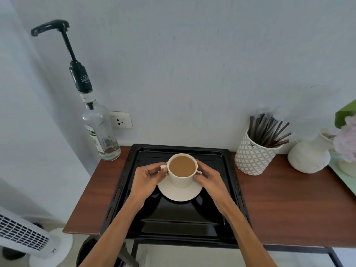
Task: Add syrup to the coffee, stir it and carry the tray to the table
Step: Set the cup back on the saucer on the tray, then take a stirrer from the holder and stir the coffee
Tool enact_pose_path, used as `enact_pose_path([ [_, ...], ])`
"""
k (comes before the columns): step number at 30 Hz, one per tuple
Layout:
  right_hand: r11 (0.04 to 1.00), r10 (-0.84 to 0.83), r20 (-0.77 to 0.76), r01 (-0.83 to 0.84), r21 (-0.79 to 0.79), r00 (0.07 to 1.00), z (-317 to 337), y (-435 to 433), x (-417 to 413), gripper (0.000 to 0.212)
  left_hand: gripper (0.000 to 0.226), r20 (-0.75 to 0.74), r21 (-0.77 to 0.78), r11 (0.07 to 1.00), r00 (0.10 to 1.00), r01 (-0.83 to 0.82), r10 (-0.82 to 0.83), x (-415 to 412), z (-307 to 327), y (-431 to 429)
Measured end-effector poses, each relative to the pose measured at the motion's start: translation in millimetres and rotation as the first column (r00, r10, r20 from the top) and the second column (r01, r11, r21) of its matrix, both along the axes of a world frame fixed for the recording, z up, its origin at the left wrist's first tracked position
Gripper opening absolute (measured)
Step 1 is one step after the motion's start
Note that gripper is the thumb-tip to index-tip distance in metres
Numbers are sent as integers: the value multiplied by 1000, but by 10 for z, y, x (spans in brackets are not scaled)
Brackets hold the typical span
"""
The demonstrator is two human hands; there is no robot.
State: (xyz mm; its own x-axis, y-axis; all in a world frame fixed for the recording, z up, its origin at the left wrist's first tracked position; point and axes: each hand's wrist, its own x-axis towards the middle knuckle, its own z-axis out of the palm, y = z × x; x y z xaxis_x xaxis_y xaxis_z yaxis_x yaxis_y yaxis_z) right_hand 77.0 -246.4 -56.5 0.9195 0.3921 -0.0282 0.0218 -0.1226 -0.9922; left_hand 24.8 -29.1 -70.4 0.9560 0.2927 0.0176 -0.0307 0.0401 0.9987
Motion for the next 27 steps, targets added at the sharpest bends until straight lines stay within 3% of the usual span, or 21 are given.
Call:
enact_pose_path([
  [8,994,-7,36,11,-111,999,122,-134,66,53,18,-30,3,1000,999,-9,9,-14,7,18],
  [11,962,-76,171,117,-248,982,309,-323,125,49,17,-32,-16,1000,999,-25,25,-29,-18,12],
  [16,806,-264,529,486,-338,806,718,-713,168,35,29,-44,-7,999,998,-50,50,-37,-32,-5],
  [21,602,-409,679,739,-301,610,930,-1092,229,36,25,-62,-11,999,997,-43,42,-50,9,0],
  [23,568,-442,682,770,-291,583,947,-1185,268,37,26,-69,-12,999,997,-36,35,-52,21,2],
  [27,561,-454,643,759,-332,617,923,-1286,357,27,22,-79,-16,1000,997,-14,13,-48,42,16],
])
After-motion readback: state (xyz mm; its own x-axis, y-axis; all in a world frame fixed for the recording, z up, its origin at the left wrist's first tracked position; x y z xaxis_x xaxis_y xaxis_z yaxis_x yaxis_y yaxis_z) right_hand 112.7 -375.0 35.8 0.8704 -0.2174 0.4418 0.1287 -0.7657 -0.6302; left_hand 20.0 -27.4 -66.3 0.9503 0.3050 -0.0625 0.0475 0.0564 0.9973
